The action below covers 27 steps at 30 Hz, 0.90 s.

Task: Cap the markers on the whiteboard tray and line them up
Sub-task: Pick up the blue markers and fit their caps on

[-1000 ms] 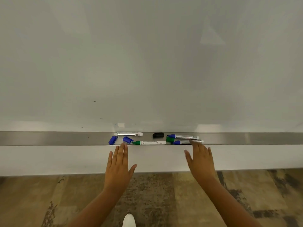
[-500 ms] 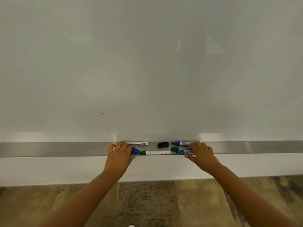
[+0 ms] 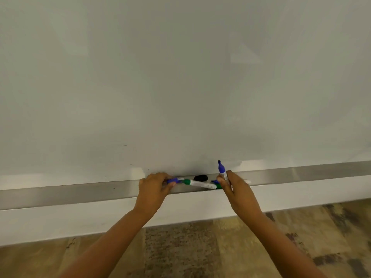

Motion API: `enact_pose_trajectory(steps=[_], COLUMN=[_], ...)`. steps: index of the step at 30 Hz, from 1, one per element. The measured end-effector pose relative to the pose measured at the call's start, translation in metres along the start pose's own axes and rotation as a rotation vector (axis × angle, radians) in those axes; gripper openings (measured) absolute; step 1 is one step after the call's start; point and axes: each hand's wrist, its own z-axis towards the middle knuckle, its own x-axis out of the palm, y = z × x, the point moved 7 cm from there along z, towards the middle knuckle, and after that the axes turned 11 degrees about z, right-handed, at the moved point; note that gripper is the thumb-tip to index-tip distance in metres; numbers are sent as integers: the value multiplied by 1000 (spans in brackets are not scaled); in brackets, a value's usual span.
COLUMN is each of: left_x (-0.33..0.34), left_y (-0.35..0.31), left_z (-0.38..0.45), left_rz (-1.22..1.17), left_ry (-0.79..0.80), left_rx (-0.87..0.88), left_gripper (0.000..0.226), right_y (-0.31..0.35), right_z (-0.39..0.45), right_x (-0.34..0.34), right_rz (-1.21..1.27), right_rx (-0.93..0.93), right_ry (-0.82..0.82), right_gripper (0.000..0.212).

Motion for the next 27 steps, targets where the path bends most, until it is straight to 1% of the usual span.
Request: enact_pose_trajectory(steps=[2, 3, 4, 6, 8, 11, 13, 16, 19, 23, 27], left_x=[-1, -1, -1, 0, 0, 1, 2, 2, 7, 13, 20], left_y=[-6, -9, -11, -13, -11, -7, -7, -5, -5, -6, -11], left_z=[3, 4, 6, 8, 11, 14, 13, 9, -1, -11, -11], left_rz=[-304, -385, -412, -388, -349, -352, -360, -396, -601, -748, -754], left_ry=[21, 29, 33, 34, 32, 61, 97, 191, 315, 337, 351], left_rx=[-93, -117, -129, -150, -176, -206, -196, -178, -183, -236, -263], left_gripper=[13, 11, 9, 12, 18, 21, 21, 18, 10, 14, 16], right_y=[12, 15, 18, 16, 5, -14, -18, -16, -10, -3, 3], right_z=[-5, -7, -7, -5, 0, 3, 3, 2, -4, -11, -13], right_x=[11, 17, 23, 35, 47, 63, 68, 72, 75, 76, 78], right_rz=[61, 59, 42, 3, -14, -10, -37, -77, -90, -108, -158], right_rx=[26, 23, 19, 38, 118, 250, 289, 279, 233, 216, 173], right_ry=[27, 32, 32, 36, 62, 146, 191, 242, 269, 296, 347], right_gripper=[40, 44, 47, 47, 44, 46, 48, 52, 52, 54, 53])
